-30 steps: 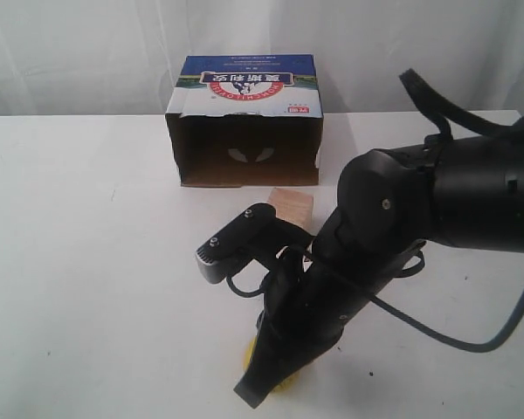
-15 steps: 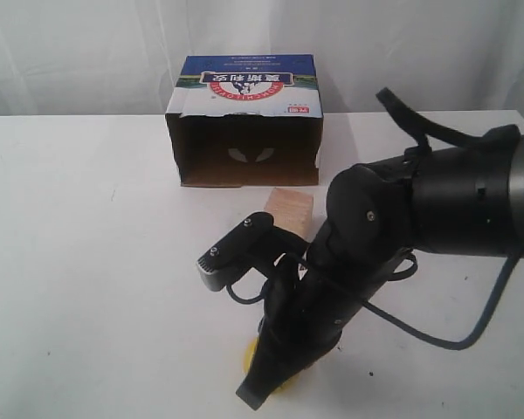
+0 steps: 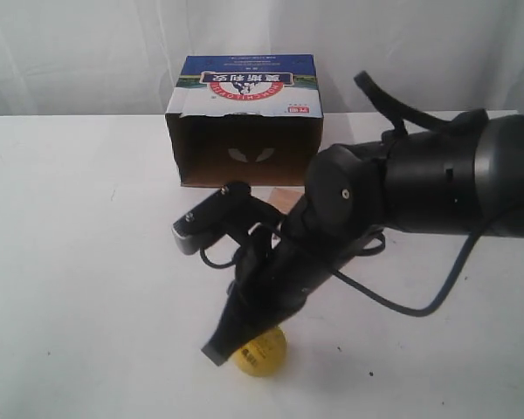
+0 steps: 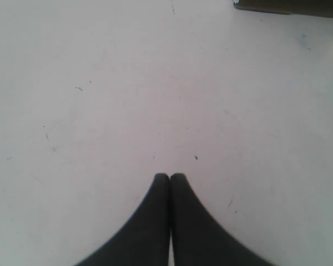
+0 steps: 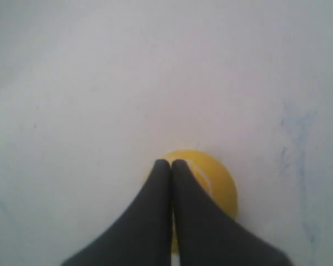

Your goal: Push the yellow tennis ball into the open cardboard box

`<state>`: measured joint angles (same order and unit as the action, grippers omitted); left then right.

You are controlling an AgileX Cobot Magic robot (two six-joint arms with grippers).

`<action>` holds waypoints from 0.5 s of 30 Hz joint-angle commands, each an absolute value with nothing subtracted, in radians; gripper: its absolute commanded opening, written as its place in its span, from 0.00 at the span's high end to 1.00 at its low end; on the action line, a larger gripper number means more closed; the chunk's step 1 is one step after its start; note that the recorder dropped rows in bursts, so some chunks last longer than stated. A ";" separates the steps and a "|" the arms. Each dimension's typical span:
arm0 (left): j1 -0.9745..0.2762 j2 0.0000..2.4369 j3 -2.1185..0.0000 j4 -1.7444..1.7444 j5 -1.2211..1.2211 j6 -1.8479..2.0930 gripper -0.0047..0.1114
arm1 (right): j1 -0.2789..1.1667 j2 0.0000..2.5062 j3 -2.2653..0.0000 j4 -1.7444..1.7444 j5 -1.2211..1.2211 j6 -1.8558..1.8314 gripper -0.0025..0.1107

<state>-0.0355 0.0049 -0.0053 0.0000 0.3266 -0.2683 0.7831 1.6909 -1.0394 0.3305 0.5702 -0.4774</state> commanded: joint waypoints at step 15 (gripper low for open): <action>-0.041 0.000 0.000 0.000 0.360 -0.264 0.96 | 0.779 1.720 -1.222 0.071 0.782 -0.341 0.98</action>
<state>-0.0355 0.0049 -0.0053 0.0000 0.3266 -0.2683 0.7982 1.7063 -1.2424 0.0956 0.7762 -0.3721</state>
